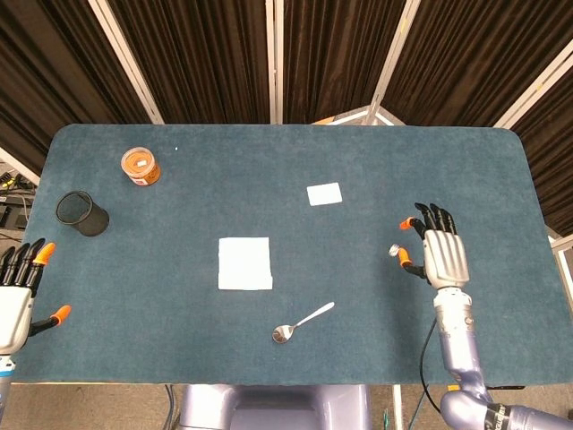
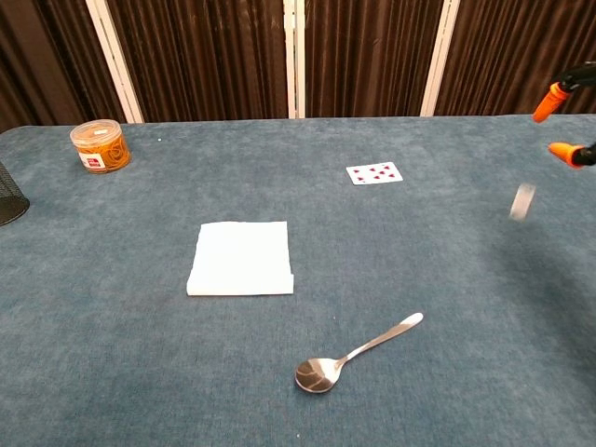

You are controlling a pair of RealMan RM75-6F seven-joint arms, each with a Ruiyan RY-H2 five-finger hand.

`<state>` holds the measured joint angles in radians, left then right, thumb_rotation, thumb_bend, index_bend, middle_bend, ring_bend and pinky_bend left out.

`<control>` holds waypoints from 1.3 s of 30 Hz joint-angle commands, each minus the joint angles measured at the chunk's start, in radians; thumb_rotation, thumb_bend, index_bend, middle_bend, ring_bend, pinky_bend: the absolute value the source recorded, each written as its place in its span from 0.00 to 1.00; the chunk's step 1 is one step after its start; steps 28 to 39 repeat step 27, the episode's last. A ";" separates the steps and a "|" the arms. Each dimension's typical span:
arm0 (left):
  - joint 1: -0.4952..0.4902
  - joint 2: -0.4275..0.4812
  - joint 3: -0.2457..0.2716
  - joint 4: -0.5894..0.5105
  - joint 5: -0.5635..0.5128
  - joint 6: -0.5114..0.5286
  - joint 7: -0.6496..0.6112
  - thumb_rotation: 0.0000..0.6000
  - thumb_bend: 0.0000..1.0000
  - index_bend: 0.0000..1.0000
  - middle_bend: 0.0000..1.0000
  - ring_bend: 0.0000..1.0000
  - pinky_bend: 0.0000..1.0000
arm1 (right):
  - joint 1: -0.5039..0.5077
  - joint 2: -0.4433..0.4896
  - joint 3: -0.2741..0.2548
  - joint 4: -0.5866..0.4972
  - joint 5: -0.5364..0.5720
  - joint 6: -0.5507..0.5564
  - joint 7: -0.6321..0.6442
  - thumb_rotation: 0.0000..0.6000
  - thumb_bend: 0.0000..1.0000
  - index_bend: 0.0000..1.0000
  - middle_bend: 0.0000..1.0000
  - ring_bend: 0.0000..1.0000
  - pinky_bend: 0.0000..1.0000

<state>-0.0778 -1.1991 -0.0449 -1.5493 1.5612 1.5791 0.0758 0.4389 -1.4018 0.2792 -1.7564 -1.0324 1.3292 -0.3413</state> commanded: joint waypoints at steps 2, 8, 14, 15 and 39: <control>0.002 0.001 0.002 0.000 0.002 0.001 0.000 1.00 0.04 0.00 0.00 0.00 0.00 | -0.033 0.012 -0.029 -0.011 -0.030 0.025 0.030 1.00 0.29 0.33 0.06 0.00 0.00; 0.007 0.003 0.003 -0.002 0.006 0.010 -0.003 1.00 0.04 0.00 0.00 0.00 0.00 | -0.101 0.038 -0.085 -0.006 -0.091 0.064 0.113 1.00 0.25 0.30 0.04 0.00 0.00; 0.012 0.003 0.003 -0.007 0.008 0.019 -0.004 1.00 0.04 0.00 0.00 0.00 0.00 | -0.195 0.091 -0.178 0.059 -0.233 0.142 0.212 1.00 0.21 0.14 0.00 0.00 0.00; 0.013 0.003 0.003 -0.007 0.011 0.021 -0.002 1.00 0.04 0.00 0.00 0.00 0.00 | -0.207 0.097 -0.191 0.074 -0.264 0.157 0.232 1.00 0.20 0.12 0.00 0.00 0.00; 0.017 -0.002 -0.001 -0.010 0.017 0.035 0.015 1.00 0.04 0.00 0.00 0.00 0.00 | -0.257 0.107 -0.218 0.169 -0.360 0.192 0.328 1.00 0.20 0.02 0.00 0.00 0.00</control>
